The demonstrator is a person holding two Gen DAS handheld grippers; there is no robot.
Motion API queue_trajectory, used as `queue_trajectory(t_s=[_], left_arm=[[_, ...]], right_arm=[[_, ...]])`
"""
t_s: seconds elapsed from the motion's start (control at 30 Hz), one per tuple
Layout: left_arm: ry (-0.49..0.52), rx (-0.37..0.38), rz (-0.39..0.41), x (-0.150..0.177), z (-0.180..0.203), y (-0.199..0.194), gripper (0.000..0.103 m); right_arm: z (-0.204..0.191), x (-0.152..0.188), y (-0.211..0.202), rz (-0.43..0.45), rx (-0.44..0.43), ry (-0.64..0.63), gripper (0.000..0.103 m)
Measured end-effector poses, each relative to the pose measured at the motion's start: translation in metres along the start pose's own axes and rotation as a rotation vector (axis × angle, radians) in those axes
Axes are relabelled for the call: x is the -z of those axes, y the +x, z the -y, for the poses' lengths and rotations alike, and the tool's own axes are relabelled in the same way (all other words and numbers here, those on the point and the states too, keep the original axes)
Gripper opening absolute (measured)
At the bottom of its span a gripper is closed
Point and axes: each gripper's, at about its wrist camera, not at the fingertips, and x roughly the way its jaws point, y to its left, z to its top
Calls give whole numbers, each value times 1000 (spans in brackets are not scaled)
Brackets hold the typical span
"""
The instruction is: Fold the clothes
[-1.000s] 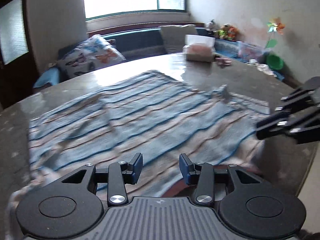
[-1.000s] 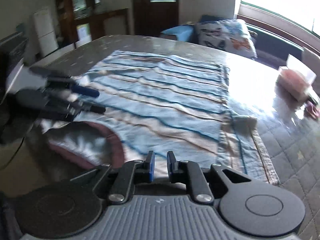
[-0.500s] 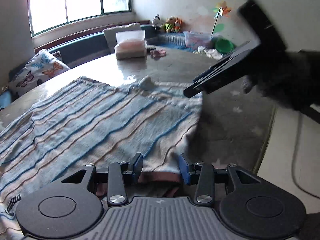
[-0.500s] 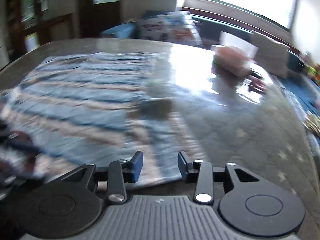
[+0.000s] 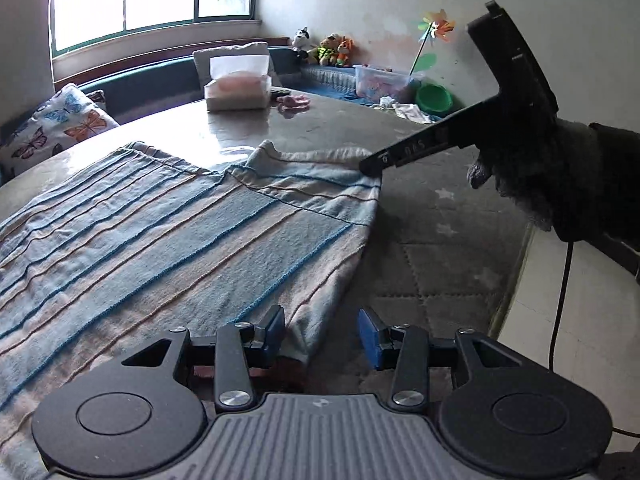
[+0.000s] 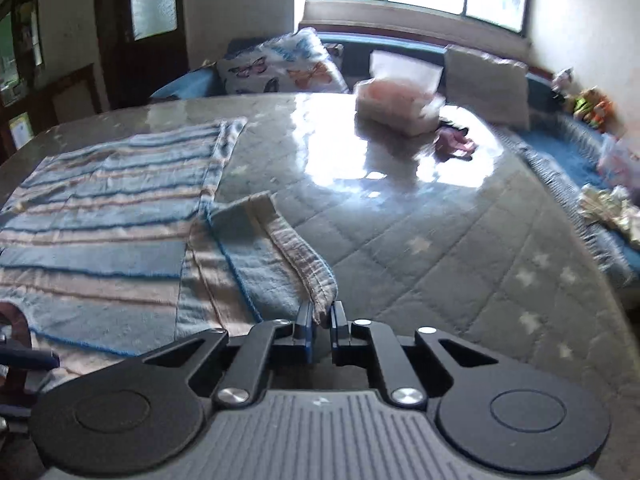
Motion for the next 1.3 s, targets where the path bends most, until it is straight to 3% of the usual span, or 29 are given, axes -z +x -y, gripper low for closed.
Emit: queue_trajectory(t_s=[0.27,0.67,1.0,1.13,1.23,1.3], left_arm=[[-87,-5,19,8,-15,-22,48],[-305,-261,67,59,-69,-104,57],[-474,-452,123,88,-95,-152,65],[-530,-530,127,103,-103,-169,65],[-583,-602,118,114,-110,-178,65],[-633,-645,114,122,-116,-186,65]], right_arm=[[3,11,2,-18,38,46,7],[2,9,-17,51,6,134,7],[-63,-14,-60,174,-193,-16,7],[-95,-11,-53,148,-265,-86,7],[-115,-7,-43,112,-304,-128,18],[-122,-2,-36,79,-328,-149,20]])
